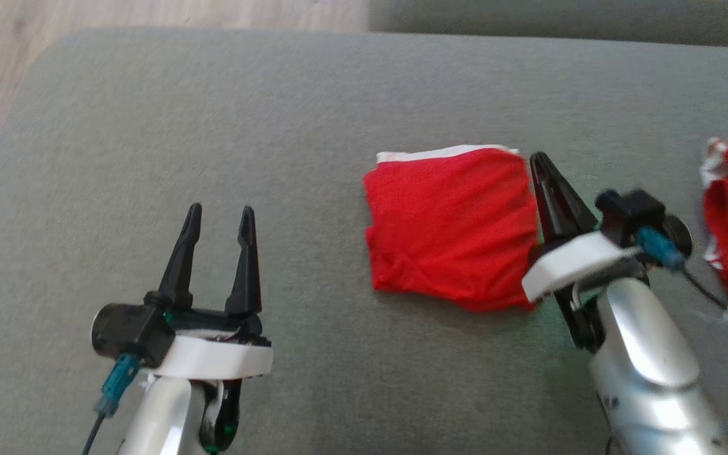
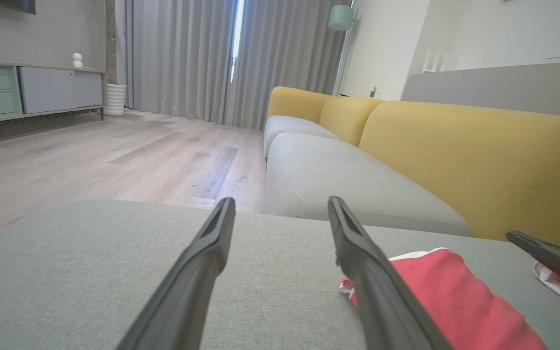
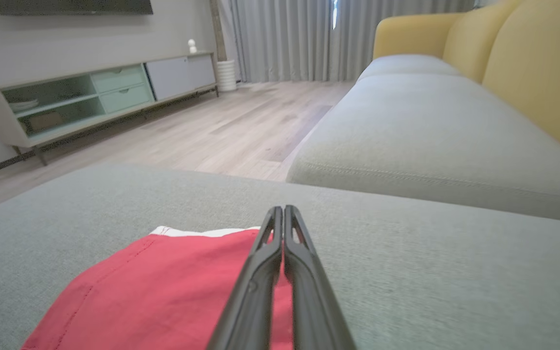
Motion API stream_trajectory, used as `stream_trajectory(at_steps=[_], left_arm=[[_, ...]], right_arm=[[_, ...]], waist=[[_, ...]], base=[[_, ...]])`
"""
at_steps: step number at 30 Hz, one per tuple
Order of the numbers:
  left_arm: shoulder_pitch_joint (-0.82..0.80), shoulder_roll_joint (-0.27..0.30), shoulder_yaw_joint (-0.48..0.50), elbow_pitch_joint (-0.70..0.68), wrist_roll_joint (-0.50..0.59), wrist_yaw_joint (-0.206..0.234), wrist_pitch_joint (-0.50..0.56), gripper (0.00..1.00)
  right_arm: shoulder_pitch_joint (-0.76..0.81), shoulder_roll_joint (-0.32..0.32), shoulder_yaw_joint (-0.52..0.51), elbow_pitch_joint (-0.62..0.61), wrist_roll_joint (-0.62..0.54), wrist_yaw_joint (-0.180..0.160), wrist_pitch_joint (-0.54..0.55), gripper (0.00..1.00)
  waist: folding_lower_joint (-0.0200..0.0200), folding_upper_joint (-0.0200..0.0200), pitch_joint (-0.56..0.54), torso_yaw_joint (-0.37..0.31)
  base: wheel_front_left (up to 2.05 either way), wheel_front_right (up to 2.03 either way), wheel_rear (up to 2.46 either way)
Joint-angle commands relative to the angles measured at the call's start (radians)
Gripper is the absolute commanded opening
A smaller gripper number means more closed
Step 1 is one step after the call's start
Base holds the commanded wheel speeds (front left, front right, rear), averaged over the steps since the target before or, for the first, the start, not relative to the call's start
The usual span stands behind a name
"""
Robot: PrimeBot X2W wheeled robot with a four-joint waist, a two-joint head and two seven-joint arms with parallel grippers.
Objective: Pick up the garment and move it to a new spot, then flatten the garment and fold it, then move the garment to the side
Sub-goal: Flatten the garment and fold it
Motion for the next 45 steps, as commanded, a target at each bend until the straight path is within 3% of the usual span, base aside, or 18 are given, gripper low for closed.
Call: stream_trajectory(at_steps=[1,7,11,16,24,28,32,36,45], left_arm=[[-0.042,0.006,0.024,-0.031,-0.005,-0.002,-0.010,1.00],[-0.077,0.006,-0.008,-0.022,-0.019,0.001,-0.010,1.00],[-0.079,0.006,-0.015,-0.015,-0.020,0.005,-0.010,1.00],[-0.068,0.006,-0.014,-0.006,-0.016,0.008,-0.010,1.00],[-0.053,0.006,-0.011,-0.010,-0.015,0.012,-0.010,1.00],[-0.055,0.006,-0.009,-0.007,-0.012,0.012,-0.010,1.00],[-0.050,0.006,0.011,-0.007,-0.008,0.013,-0.010,1.00],[-0.034,0.006,0.030,-0.012,-0.003,0.014,-0.010,1.00],[-0.003,0.006,0.058,-0.019,0.007,0.012,-0.010,1.00]], right_arm=[[-0.037,-0.001,0.023,-0.014,-0.002,-0.001,0.002,0.00],[-0.185,-0.001,0.019,0.275,0.007,-0.001,0.014,0.00],[-0.224,-0.001,0.031,0.400,0.005,-0.001,-0.004,0.00],[-0.239,-0.001,0.095,0.400,0.096,-0.001,-0.040,0.00],[-0.195,-0.001,0.392,0.365,0.257,-0.001,-0.010,0.00],[-0.214,0.000,0.438,0.413,0.297,-0.001,-0.003,0.00],[-0.245,0.000,0.417,0.422,0.322,-0.001,-0.032,0.00],[-0.259,-0.002,0.333,0.401,0.292,-0.001,-0.045,0.00],[-0.105,-0.031,0.056,0.144,0.148,-0.001,-0.046,0.00]], waist=[[-0.0003,0.0000,0.044,0.046],[-0.0003,0.0000,0.076,0.113],[-0.0003,0.0000,0.068,0.128],[-0.0003,0.0000,0.044,0.130],[-0.0003,0.0000,0.022,0.111],[-0.0003,0.0000,0.014,0.095],[-0.0003,0.0000,-0.003,0.065],[-0.0003,0.0000,-0.033,0.024],[-0.0003,0.0000,-0.093,-0.051]], base=[[0.00,0.00,0.00],[0.00,0.00,0.00],[0.00,0.00,0.00],[0.00,0.00,0.00],[0.00,0.00,0.00],[0.00,0.00,0.00],[0.00,0.00,0.00],[0.00,0.00,0.00],[0.00,0.00,0.00]])
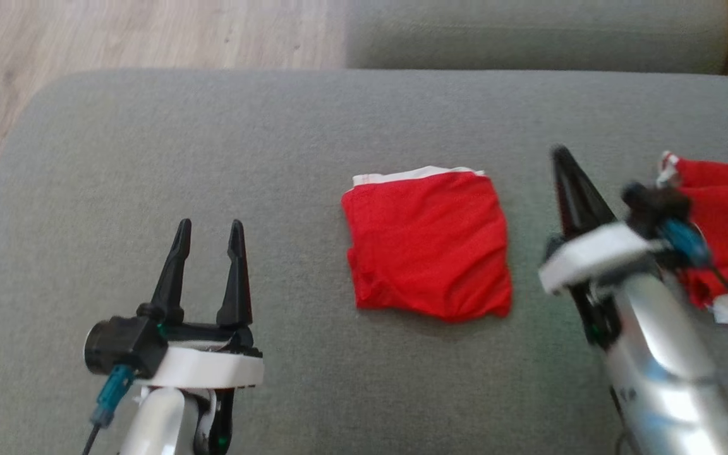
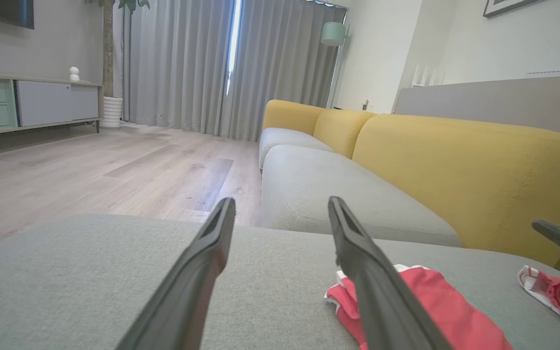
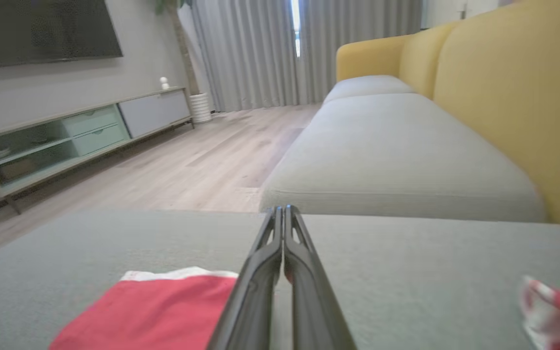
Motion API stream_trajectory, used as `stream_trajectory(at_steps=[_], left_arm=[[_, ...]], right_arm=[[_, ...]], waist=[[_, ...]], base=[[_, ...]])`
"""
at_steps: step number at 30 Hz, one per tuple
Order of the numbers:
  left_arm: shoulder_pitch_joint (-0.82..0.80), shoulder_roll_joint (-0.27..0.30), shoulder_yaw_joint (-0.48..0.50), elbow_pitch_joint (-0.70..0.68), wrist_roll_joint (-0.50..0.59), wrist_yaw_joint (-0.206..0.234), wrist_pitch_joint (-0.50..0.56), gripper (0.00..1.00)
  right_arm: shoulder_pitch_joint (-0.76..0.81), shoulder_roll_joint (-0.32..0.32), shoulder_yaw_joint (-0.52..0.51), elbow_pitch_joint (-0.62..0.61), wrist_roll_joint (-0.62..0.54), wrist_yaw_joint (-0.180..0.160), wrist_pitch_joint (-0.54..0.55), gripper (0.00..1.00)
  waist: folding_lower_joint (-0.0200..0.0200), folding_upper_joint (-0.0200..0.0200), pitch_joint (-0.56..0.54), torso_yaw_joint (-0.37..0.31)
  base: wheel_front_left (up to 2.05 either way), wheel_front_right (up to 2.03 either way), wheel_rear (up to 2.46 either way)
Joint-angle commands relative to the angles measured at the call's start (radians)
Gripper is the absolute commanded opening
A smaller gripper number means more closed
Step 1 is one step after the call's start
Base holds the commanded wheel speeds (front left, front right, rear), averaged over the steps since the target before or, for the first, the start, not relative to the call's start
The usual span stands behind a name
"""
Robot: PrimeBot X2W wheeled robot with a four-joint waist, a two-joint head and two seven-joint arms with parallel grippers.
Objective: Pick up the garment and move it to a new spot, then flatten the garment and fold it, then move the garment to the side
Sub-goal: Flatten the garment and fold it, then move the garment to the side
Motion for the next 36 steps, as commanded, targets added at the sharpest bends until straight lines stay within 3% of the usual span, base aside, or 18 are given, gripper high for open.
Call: stream_trajectory(at_steps=[1,8,9,10,19,36], left_arm=[[-0.020,0.006,0.039,-0.037,0.008,0.002,-0.010,1.00],[0.010,0.006,0.044,-0.042,0.014,0.002,-0.010,1.00],[0.015,0.006,0.045,-0.041,0.014,0.002,-0.010,1.00],[0.020,0.006,0.047,-0.038,0.014,0.002,-0.010,1.00],[0.048,0.006,0.050,-0.020,0.024,0.002,-0.010,1.00],[0.023,0.006,0.038,-0.036,0.017,0.000,-0.010,1.00]], right_arm=[[0.024,0.005,-0.004,-0.046,-0.012,-0.001,-0.013,0.00],[0.226,0.025,-0.142,-0.259,-0.098,-0.001,-0.013,0.02],[0.249,0.027,-0.155,-0.284,-0.103,-0.001,-0.013,0.96],[0.271,0.029,-0.162,-0.301,-0.105,-0.001,-0.013,1.00],[0.363,0.033,-0.150,-0.370,-0.072,-0.001,-0.013,1.00],[0.332,0.033,-0.164,-0.357,-0.096,-0.001,-0.014,1.00]], waist=[[0.0001,0.0000,-0.023,-0.022],[0.0001,0.0000,-0.046,-0.054],[0.0001,0.0000,-0.048,-0.057],[0.0001,0.0000,-0.051,-0.061],[0.0001,0.0000,-0.063,-0.075],[0.0001,0.0000,-0.024,-0.022]], base=[[0.00,0.00,0.00],[0.00,0.00,0.00],[0.00,0.00,0.00],[0.00,0.00,0.00],[0.00,0.00,0.00],[0.00,0.00,0.00]])
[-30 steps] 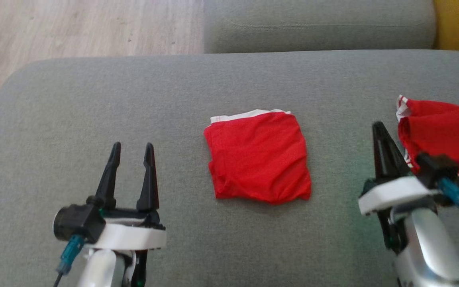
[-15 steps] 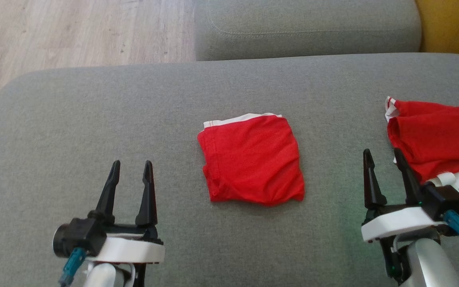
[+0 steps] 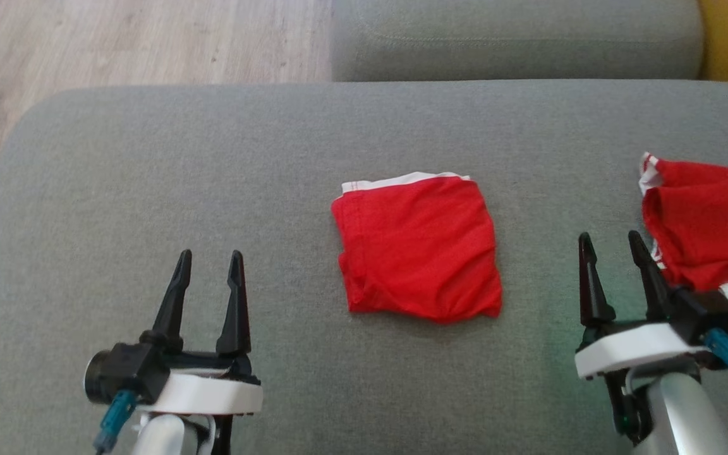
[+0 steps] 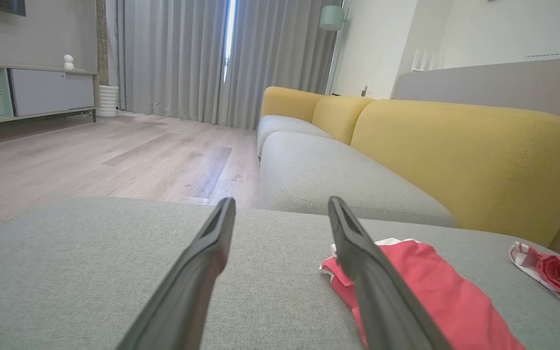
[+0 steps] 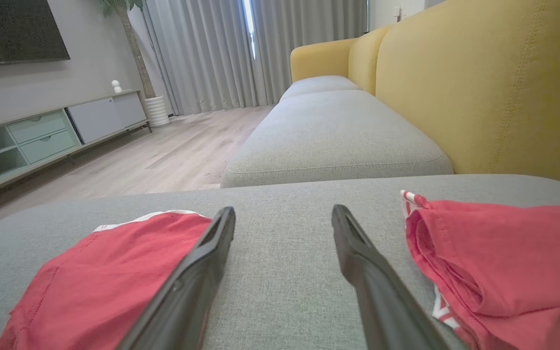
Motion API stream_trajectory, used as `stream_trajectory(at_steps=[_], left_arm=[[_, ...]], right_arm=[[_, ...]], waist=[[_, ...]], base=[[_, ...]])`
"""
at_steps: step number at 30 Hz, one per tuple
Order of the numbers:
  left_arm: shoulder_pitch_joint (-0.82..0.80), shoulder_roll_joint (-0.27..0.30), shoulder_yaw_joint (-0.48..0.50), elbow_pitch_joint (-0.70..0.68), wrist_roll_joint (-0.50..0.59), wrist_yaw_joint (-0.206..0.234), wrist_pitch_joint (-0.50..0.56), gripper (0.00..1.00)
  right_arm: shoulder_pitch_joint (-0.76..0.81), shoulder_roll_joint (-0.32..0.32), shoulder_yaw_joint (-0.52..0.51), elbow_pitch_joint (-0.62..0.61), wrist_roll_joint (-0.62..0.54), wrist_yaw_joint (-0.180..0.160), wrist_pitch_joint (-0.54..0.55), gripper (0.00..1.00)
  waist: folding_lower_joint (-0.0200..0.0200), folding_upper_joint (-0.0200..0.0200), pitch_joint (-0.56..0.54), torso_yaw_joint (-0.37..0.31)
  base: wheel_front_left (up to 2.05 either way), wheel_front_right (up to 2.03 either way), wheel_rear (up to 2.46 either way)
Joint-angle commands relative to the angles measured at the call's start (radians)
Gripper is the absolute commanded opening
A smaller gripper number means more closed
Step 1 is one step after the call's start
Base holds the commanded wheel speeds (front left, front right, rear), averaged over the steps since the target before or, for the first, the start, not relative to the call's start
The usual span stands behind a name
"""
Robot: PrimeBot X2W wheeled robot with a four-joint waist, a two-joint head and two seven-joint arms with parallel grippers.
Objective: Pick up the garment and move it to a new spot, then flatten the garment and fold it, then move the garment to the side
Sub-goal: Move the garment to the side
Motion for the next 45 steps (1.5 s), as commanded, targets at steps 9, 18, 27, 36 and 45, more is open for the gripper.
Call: stream_trajectory(at_steps=[9,18,27,36,45], left_arm=[[-0.087,0.005,0.003,-0.037,-0.009,-0.003,-0.010,1.00],[-0.124,0.005,-0.034,-0.025,-0.028,0.003,-0.010,1.00],[-0.130,0.005,-0.046,-0.018,-0.037,0.011,-0.010,1.00],[-0.118,0.005,-0.045,-0.014,-0.029,0.011,-0.010,1.00],[-0.090,0.005,-0.066,-0.026,-0.025,0.014,-0.010,1.00]], right_arm=[[-0.161,-0.003,0.071,0.042,-0.010,-0.001,0.064,1.00],[-0.279,-0.003,0.141,0.252,0.066,-0.001,0.221,1.00],[-0.331,-0.003,0.213,0.419,0.114,-0.001,0.280,0.94],[-0.376,-0.003,0.231,0.480,0.021,-0.001,0.186,0.00],[-0.388,-0.016,0.212,0.461,-0.140,-0.001,0.145,0.00]], waist=[[0.0000,0.0000,0.071,0.059],[0.0000,0.0000,0.127,0.125],[0.0000,0.0000,0.126,0.149],[0.0000,0.0000,0.089,0.127],[0.0000,0.0000,0.022,0.057]], base=[[0.00,0.00,0.00],[0.00,0.00,0.00],[0.00,0.00,0.00],[0.00,0.00,0.00],[0.00,0.00,0.00]])
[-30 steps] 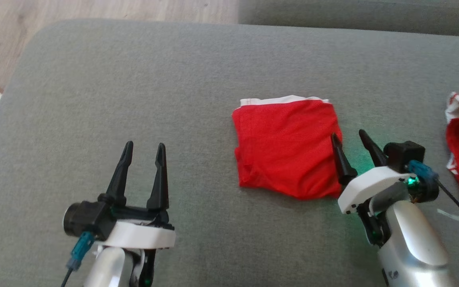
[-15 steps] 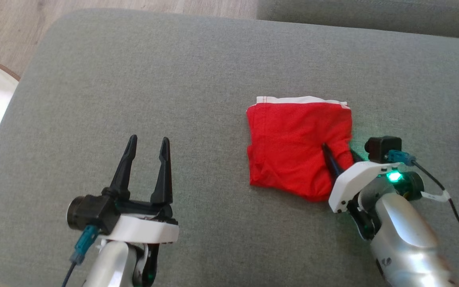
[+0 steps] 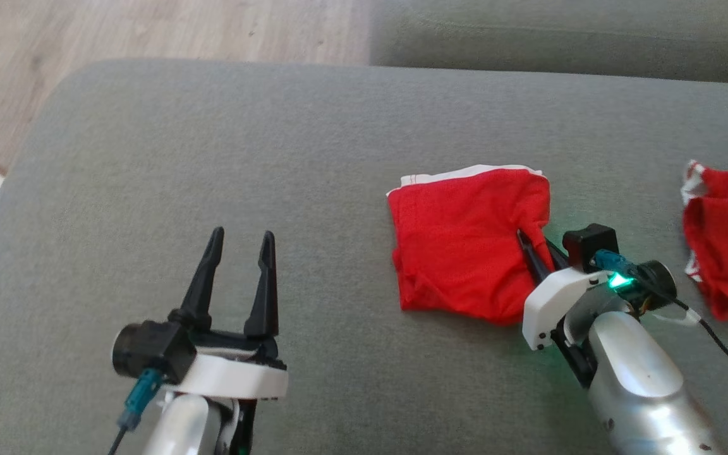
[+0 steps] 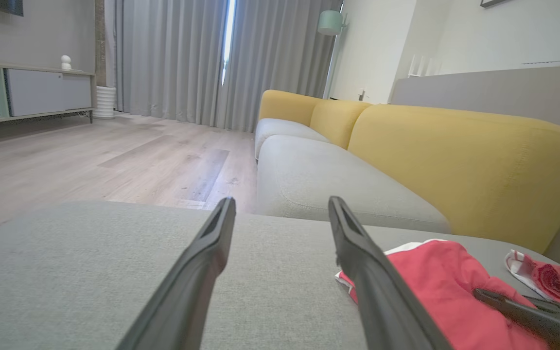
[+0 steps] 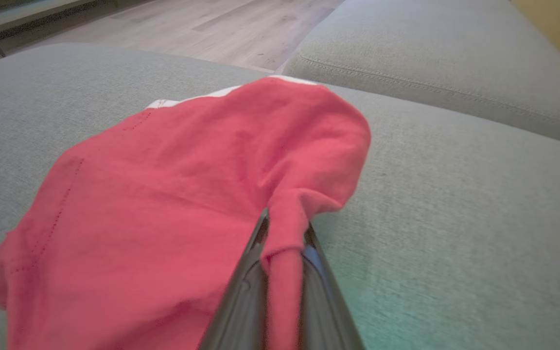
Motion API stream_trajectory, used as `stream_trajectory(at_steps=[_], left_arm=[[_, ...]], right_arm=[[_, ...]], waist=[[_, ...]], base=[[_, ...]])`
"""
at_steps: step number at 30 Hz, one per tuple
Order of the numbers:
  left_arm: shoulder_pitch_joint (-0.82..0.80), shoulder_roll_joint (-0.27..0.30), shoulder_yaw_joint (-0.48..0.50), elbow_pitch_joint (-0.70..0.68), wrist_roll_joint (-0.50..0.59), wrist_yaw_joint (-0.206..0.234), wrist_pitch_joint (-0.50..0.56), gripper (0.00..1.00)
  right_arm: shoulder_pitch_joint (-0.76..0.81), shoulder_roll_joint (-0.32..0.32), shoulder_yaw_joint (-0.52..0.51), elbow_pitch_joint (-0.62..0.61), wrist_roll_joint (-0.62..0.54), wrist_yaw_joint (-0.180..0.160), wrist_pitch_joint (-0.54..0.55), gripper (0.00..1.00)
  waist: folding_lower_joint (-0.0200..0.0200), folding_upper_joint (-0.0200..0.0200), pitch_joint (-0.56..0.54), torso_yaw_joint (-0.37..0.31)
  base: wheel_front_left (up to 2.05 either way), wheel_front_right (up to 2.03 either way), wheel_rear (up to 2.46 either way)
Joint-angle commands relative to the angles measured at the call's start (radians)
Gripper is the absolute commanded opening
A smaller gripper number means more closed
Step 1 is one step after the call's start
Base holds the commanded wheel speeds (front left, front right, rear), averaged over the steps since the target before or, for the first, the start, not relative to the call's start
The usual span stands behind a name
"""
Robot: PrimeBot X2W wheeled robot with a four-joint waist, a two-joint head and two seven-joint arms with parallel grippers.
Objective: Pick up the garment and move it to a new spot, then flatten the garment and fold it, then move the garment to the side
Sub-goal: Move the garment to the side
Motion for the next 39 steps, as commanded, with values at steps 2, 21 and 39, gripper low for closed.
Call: stream_trajectory(at_steps=[2,21,39], left_arm=[[-0.009,0.006,0.013,-0.041,0.003,0.007,-0.010,1.00],[-0.060,0.006,0.000,-0.084,0.003,0.012,-0.010,1.00],[-0.176,0.006,-0.002,-0.069,0.013,-0.026,-0.010,1.00]], right_arm=[[-0.042,-0.020,0.046,-0.054,-0.013,-0.001,0.005,0.00],[-0.097,-0.589,0.248,-0.359,0.214,-0.001,0.220,0.00],[-0.112,-0.779,0.111,-0.254,0.144,-0.001,0.304,0.00]], waist=[[0.0000,0.0000,-0.031,-0.050],[0.0000,0.0000,0.073,-0.198],[0.0000,0.0000,0.255,-0.177]], base=[[0.00,0.00,0.00],[0.00,0.00,0.00],[0.00,0.00,0.00]])
